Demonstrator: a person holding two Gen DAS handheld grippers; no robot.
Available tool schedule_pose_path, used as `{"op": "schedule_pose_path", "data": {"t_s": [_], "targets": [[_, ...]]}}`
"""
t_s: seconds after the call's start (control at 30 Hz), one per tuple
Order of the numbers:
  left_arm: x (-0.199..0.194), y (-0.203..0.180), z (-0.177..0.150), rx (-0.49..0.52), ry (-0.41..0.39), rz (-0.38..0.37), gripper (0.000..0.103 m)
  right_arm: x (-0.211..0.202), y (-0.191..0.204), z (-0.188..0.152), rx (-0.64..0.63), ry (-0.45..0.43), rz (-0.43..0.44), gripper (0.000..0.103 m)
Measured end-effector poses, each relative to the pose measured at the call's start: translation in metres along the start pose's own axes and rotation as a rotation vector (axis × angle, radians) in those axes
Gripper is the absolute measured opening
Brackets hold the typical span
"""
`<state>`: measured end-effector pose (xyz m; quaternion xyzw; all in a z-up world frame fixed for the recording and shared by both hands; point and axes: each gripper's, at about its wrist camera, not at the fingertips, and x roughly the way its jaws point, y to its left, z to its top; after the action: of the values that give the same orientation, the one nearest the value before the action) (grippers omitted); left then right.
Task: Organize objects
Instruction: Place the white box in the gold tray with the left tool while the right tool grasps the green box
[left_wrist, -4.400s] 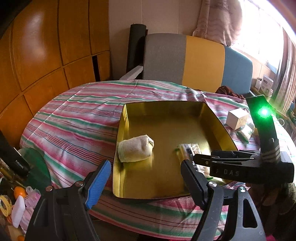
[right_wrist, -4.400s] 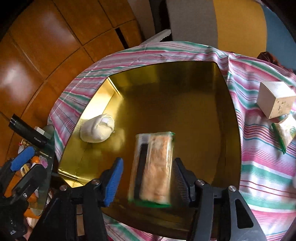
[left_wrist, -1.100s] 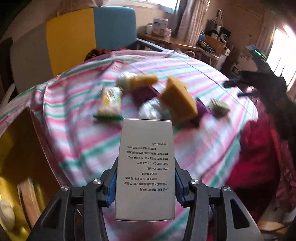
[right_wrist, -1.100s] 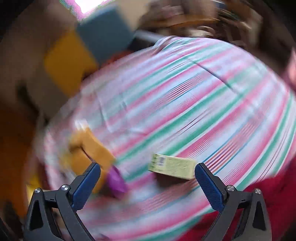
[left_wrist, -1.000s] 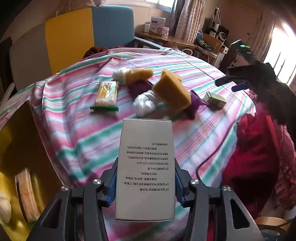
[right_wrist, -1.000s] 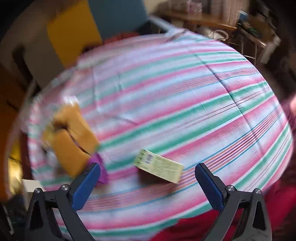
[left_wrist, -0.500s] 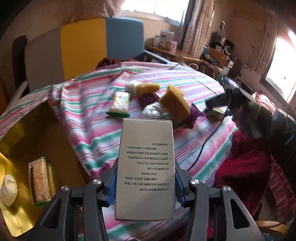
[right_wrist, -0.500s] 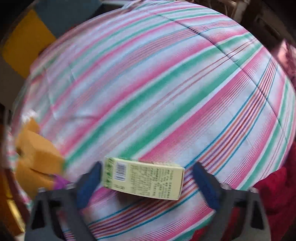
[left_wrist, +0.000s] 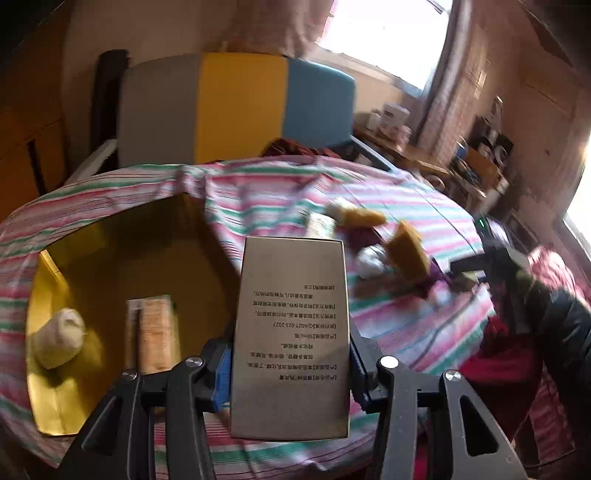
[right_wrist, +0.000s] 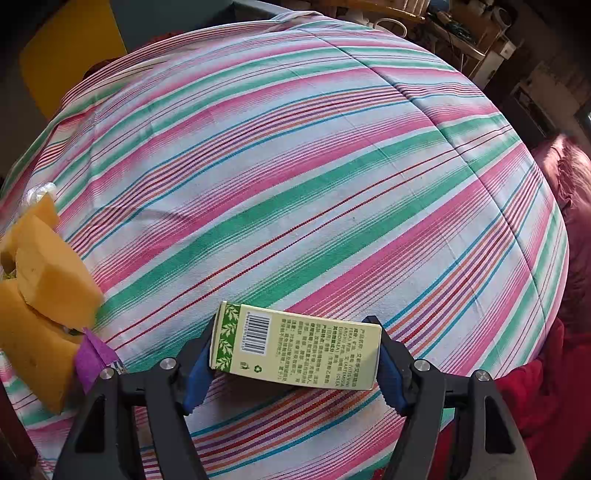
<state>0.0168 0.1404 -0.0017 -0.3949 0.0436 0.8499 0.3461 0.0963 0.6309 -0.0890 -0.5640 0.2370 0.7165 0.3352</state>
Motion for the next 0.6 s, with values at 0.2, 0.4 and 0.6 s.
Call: {"op": "schedule_pose_path", "data": {"t_s": [0.2,0.4,0.6], "targets": [[-0.02,0.065,0.003,-0.139,-0.056,0.12,0.05,-0.003,-0.005,0.001,0.004,0.001,-0.004,0.074],[-0.034,0.126,0.0,-0.25,-0.083,0.292,0.05,-0.008,-0.01,0.002,0.0,-0.002,-0.009,0.074],[-0.039,0.158,-0.004,-0.303,-0.078,0.405,0.05,-0.013,-0.015,0.004,-0.007,-0.002,-0.016,0.074]]}}
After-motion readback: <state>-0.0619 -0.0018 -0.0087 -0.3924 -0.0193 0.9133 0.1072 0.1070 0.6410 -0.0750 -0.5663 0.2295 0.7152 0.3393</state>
